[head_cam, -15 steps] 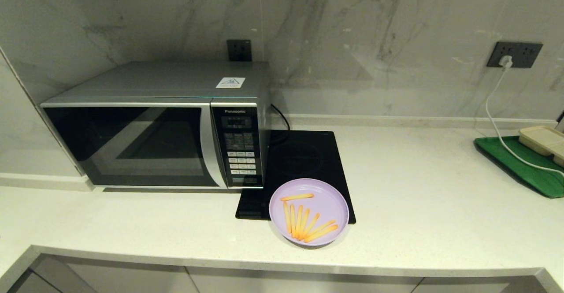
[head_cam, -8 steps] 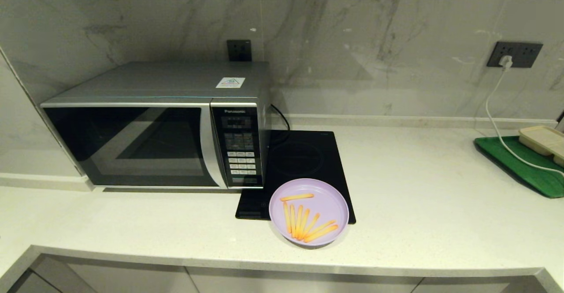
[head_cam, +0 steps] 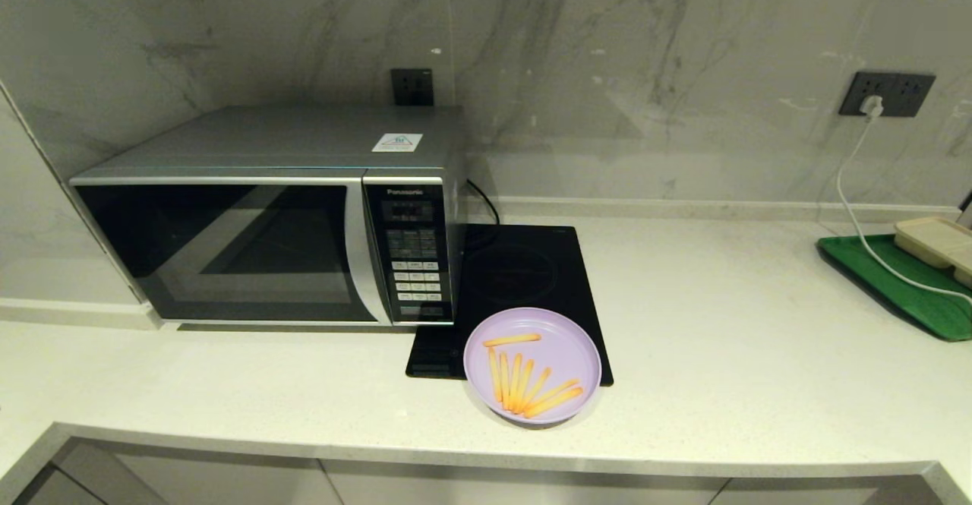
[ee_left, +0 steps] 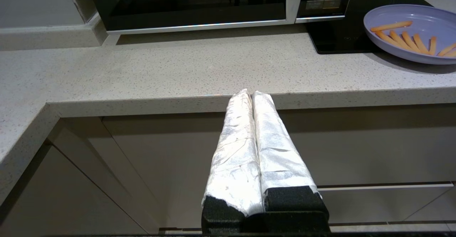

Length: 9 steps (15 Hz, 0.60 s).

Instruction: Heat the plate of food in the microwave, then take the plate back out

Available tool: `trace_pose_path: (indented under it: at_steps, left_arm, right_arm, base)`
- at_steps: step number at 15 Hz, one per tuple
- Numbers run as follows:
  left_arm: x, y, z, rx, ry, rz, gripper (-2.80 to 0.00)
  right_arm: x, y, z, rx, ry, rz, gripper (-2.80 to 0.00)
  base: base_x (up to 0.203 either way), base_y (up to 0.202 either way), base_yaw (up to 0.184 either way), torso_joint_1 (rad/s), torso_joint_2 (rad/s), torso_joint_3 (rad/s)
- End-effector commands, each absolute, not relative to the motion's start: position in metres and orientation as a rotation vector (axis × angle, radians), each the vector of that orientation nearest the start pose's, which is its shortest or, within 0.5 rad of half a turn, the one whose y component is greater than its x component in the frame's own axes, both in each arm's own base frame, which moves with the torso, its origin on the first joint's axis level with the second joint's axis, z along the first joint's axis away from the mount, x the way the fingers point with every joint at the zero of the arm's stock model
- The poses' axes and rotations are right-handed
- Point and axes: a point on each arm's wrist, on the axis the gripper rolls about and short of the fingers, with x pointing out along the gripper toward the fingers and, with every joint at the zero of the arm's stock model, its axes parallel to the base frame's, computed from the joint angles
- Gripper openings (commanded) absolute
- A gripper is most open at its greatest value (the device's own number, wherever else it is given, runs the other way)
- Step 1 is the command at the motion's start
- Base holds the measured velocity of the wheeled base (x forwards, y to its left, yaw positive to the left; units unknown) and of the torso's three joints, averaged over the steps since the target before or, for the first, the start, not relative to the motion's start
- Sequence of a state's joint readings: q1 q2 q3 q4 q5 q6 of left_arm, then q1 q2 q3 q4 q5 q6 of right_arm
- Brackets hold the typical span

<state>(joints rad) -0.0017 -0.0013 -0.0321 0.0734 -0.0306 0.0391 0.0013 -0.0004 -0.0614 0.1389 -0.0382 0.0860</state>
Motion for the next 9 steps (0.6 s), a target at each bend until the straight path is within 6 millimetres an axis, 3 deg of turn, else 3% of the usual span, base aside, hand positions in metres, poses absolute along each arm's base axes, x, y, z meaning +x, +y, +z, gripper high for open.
trace_pose_path:
  at_steps: [1, 9]
  left_arm:
    - [-0.0254, -0.0007, 0.0768, 0.038, 0.041, -0.033, -2.8]
    - [-0.0254, -0.0007, 0.0767, 0.038, 0.042, -0.033, -2.8]
  right_arm:
    - [-0.0281, -0.0009, 0.0778, 0.084, 0.076, -0.04, -2.8]
    - [-0.0282, -0.0009, 0.078, 0.083, 0.075, -0.04, -2.8]
  base:
    - [0.0, 0.0, 0.0, 0.0, 0.0, 0.0]
    - [0.0, 0.0, 0.0, 0.0, 0.0, 0.0]
